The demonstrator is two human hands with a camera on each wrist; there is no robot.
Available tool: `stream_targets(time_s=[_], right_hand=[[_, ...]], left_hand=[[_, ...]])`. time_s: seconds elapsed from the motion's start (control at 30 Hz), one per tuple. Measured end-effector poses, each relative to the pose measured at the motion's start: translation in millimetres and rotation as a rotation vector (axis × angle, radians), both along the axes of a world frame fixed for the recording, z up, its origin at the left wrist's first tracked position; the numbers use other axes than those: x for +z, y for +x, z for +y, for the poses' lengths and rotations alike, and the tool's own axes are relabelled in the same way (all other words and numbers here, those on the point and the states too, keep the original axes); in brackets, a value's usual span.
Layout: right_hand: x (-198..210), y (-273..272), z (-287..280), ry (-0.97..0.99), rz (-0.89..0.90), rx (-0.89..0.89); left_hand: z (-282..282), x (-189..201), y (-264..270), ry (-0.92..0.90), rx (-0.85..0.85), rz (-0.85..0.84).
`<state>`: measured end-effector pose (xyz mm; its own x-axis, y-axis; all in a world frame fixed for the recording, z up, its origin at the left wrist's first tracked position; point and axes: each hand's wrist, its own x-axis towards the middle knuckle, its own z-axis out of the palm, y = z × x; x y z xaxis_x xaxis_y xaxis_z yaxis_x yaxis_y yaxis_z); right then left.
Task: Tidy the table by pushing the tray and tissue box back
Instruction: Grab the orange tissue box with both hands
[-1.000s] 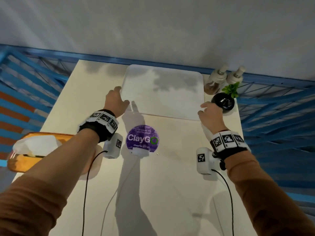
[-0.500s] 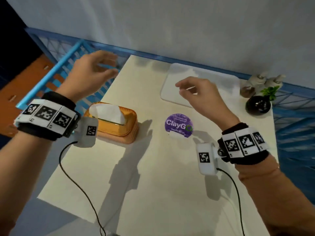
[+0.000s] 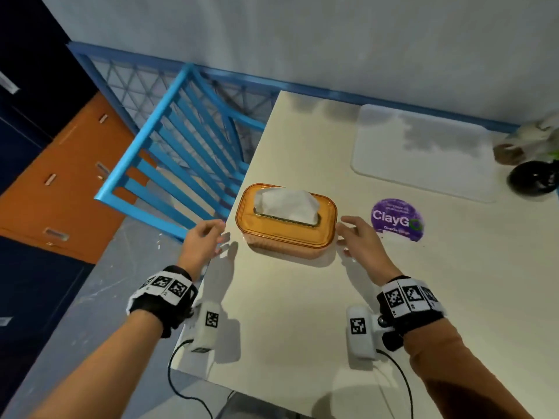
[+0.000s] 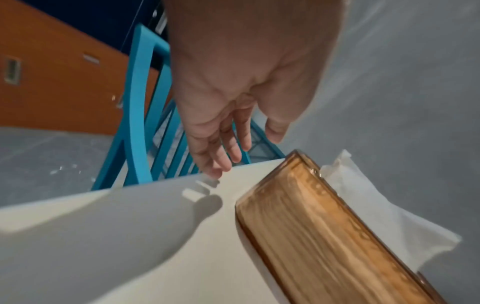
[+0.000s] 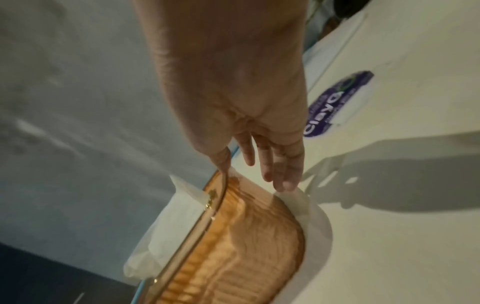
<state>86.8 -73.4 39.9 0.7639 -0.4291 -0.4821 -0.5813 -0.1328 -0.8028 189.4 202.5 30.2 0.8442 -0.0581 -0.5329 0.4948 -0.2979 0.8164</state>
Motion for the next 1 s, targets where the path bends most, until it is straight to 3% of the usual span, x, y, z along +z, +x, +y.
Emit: stream_targets(time_s=[0.23,0.53,1.0], right_hand=[[-6,-6,34,0.201,0.018,-0.060],[-13,7,29,0.294,-0.044,-0.126],[-7,139,-47,0.209,-0.159,-0.206]], left_hand=[[-24,-11,-7,-0.233,-0.093,0.118],[-46,-25,8,-0.290,-0.082,0.040],[-139,-34,143,-0.302,-0.066,-0.022]])
